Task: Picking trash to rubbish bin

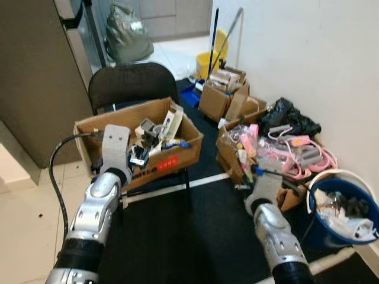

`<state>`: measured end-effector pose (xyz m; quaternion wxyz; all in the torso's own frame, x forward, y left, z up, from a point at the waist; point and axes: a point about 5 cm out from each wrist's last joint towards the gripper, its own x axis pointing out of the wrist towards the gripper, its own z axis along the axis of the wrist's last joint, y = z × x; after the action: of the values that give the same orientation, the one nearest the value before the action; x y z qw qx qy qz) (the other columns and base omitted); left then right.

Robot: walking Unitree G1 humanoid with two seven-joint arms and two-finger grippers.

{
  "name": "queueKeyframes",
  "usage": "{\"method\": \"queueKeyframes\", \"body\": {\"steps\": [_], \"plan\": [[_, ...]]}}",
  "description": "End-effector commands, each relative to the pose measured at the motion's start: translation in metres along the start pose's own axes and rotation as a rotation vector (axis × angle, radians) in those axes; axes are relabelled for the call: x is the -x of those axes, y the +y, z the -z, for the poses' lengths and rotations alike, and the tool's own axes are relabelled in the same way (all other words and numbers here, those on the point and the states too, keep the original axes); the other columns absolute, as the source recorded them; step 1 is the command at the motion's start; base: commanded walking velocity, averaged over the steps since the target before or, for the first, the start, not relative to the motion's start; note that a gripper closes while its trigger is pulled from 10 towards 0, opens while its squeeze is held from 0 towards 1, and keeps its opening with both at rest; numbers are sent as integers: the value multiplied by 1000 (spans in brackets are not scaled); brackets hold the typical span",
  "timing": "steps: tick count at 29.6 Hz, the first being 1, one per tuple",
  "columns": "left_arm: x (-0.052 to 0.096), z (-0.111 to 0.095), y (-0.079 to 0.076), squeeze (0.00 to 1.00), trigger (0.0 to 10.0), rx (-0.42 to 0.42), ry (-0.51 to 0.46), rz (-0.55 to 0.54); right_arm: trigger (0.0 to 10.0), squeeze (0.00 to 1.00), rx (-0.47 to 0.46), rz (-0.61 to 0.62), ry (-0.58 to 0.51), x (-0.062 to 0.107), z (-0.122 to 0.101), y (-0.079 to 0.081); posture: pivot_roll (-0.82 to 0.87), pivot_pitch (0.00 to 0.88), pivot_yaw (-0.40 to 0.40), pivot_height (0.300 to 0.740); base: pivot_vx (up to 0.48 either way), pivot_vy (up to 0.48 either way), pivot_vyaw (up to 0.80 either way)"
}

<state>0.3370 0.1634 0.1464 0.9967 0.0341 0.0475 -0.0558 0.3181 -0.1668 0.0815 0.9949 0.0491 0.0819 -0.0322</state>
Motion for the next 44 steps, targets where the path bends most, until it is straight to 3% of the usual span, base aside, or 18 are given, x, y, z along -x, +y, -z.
{"method": "queueKeyframes", "body": {"steps": [1,8,17,22,39,44], "plan": [[2,4,4,0,10000,-6,17,-9,10000,0,-15,-14,22,1,6,5,3,103,35,740,326,0,0],[2,4,4,0,10000,-12,16,-6,10000,0,-45,-88,-25,0,-2,18,9,97,36,740,326,0,0],[2,3,4,0,10000,-18,13,-1,10000,0,26,-163,-39,-3,-7,32,17,90,35,740,325,0,444],[2,3,4,0,10000,-21,14,0,10000,0,19,-160,-42,-4,-7,32,18,90,36,740,326,0,800],[-1,1,5,0,10000,-28,12,4,10000,0,-11,-118,-35,-7,-6,25,23,86,38,740,324,0,0],[-1,1,4,0,10000,-30,12,6,10000,0,-15,-114,-37,-8,-7,25,24,86,38,740,326,0,-743]]}}
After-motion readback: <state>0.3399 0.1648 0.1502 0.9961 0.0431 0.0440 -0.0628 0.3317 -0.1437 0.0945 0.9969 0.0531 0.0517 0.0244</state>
